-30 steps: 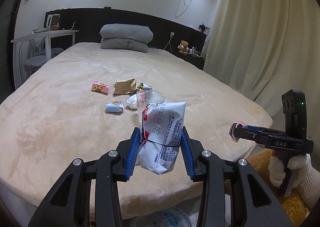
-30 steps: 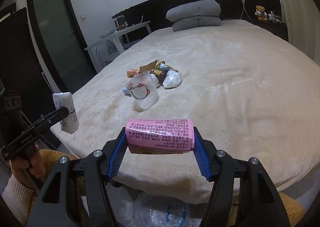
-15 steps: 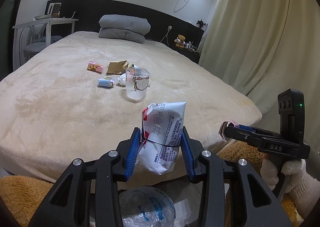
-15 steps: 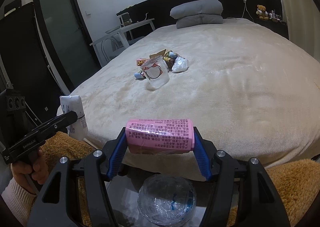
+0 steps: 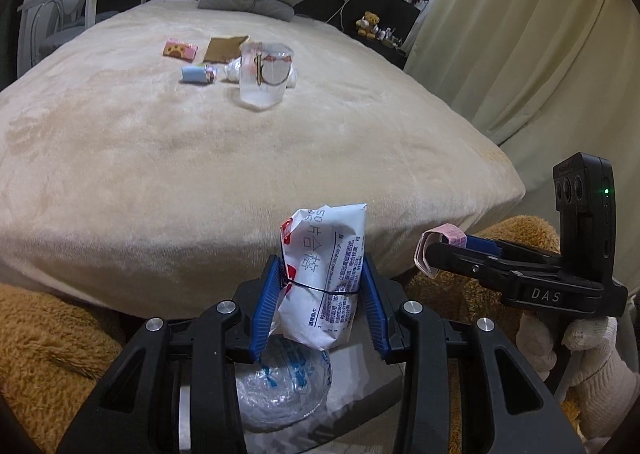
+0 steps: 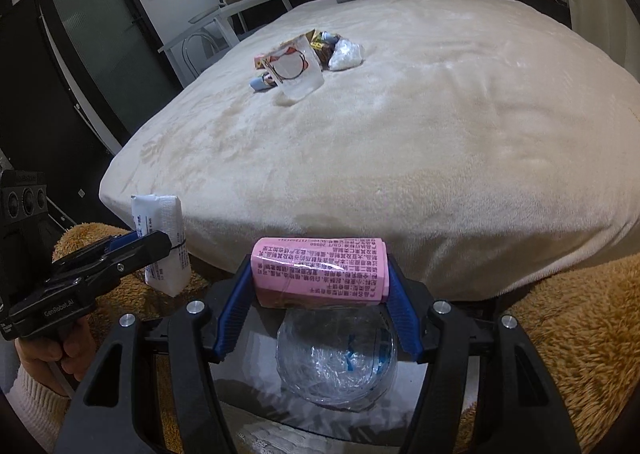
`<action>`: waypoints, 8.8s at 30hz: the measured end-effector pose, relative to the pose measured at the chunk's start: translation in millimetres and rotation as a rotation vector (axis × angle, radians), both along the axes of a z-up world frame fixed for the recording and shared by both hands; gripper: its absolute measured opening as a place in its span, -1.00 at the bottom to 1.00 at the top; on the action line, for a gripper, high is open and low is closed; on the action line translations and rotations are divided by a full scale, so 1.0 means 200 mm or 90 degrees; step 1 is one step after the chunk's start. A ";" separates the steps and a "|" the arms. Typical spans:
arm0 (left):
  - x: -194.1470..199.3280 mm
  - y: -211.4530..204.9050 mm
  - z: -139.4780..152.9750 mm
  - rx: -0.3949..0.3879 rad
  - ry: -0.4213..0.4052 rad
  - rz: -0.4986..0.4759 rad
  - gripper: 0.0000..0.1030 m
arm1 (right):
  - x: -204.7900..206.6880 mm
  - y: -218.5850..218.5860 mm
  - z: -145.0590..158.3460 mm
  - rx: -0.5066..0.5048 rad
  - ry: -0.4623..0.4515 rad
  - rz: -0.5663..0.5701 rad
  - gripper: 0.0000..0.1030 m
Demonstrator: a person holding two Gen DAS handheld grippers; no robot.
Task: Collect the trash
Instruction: 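Carry the white bag and pink box down over the floor trash bin with both tools, then open both tools to drop the bag and box into the bin, then raise both open tools back toward the trash pile on the bed, then grasp the clear plastic cup with the right tool while the left tool grasps the wrapped snack, then carry the clear cup and wrapped snack down over the trash bin with both tools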
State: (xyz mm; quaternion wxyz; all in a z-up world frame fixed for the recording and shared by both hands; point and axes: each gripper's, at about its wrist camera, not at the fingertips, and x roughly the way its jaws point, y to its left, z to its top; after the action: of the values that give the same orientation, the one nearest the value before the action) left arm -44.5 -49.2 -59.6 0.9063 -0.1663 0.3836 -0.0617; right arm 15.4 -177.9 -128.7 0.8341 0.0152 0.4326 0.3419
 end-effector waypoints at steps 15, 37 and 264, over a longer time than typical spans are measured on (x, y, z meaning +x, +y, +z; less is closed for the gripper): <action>0.09 -0.03 -0.34 -0.020 0.214 0.007 -0.25 | 0.12 0.10 -0.31 -0.048 0.236 0.009 0.21; 0.13 -0.01 -0.57 -0.068 0.351 0.017 -0.25 | 0.18 0.20 -0.52 -0.131 0.331 -0.001 0.21; -0.08 -0.03 0.13 -0.001 -0.075 0.041 -0.07 | -0.05 -0.05 0.12 0.096 -0.027 -0.018 0.32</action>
State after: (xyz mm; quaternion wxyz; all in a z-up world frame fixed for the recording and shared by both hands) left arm -59.8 -54.6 -33.4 0.9288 -0.1754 0.3236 -0.0424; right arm 4.7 -188.5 -104.8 0.8444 0.0771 0.3875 0.3618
